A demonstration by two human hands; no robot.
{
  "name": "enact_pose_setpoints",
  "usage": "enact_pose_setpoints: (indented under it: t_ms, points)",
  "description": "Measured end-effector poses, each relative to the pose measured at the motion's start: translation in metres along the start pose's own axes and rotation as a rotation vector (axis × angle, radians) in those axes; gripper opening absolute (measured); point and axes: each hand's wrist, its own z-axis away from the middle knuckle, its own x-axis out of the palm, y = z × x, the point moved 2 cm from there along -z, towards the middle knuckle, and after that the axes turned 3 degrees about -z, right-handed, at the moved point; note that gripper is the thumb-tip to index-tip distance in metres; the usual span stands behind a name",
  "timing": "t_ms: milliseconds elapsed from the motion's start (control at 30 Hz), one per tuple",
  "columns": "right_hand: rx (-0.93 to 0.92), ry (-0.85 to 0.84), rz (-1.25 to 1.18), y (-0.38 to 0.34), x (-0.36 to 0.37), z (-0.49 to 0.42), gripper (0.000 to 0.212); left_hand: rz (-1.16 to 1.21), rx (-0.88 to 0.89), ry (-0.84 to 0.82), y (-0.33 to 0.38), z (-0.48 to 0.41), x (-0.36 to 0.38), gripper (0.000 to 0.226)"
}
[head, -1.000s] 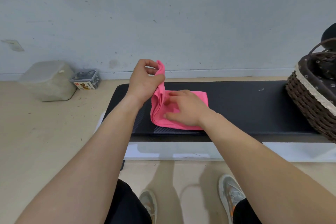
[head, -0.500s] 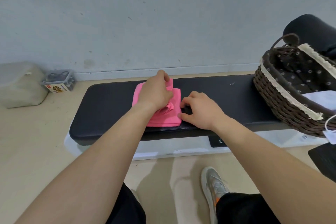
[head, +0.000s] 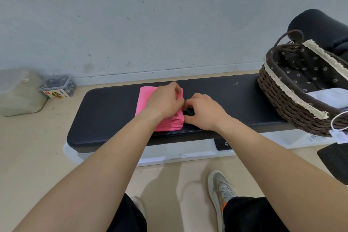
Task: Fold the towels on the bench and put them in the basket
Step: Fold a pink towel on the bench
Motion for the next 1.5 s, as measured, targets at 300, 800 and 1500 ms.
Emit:
enact_pose_setpoints:
  t_ms: [300, 800, 1500]
  points:
    - [-0.132, 0.343, -0.074, -0.031, -0.013, -0.014, 0.041, -0.223, 0.131, 0.176, -0.039, 0.003, -0.028, 0.029]
    - [-0.1, -0.125, 0.174, -0.026, 0.041, -0.025, 0.065, -0.413, 0.073, -0.232, -0.098, 0.02, -0.005, 0.069]
    - [-0.009, -0.099, -0.424, -0.054, -0.014, -0.065, 0.08, 0.478, -0.193, -0.102, -0.071, 0.031, -0.058, 0.03]
